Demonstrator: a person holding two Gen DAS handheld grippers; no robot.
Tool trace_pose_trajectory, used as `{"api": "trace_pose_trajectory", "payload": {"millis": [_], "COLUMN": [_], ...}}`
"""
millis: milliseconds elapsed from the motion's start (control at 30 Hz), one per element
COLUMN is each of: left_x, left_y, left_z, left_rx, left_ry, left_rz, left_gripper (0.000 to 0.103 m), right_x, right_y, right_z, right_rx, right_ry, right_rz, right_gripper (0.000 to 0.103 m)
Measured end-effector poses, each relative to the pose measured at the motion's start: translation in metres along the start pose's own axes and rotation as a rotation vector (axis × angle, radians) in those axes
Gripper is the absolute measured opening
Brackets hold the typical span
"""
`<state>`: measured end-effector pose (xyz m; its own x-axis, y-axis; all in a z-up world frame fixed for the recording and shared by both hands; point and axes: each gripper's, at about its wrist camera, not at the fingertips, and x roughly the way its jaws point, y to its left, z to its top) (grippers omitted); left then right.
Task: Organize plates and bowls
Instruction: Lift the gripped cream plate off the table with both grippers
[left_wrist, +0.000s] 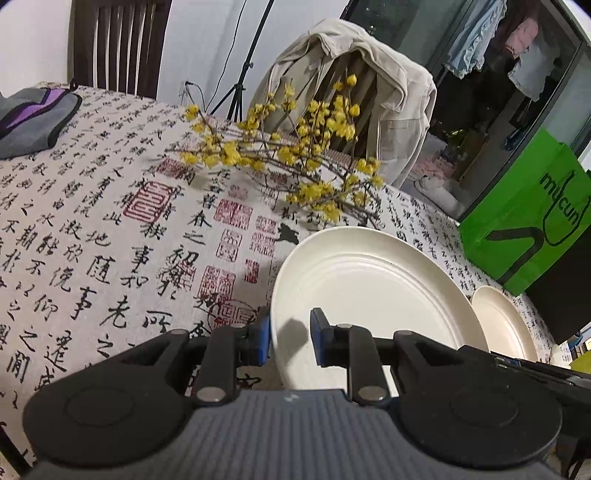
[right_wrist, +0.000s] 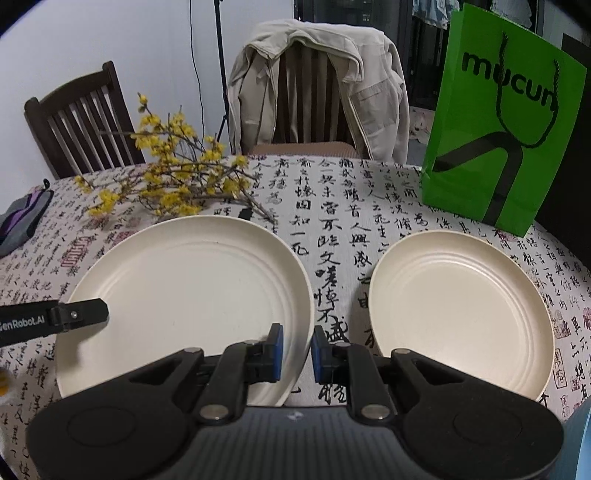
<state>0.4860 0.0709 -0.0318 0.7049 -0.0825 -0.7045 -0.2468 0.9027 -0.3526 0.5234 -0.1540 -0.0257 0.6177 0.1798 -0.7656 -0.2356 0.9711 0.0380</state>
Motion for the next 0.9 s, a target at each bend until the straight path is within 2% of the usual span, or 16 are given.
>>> {"api": "trace_pose_trajectory", "payload": {"millis": [400, 900], "left_x": [-0.028, -0.047], "left_y": [-0.004, -0.008], "left_z": [0.007, 0.009], "left_rx": [0.002, 0.012], "left_ry": [-0.087, -0.136], "left_rz": [-0.011, -0.025], "left_gripper": [0.022, 0.022], "right_x": [-0.020, -0.038], "right_y": [0.000, 0.002], "right_z": [0.006, 0.004], "right_rx": [0.015, 0.018], "right_ry": [-0.075, -0.129], "right_rz": [0.035, 0.037], "right_gripper": [0.015, 0.015]}}
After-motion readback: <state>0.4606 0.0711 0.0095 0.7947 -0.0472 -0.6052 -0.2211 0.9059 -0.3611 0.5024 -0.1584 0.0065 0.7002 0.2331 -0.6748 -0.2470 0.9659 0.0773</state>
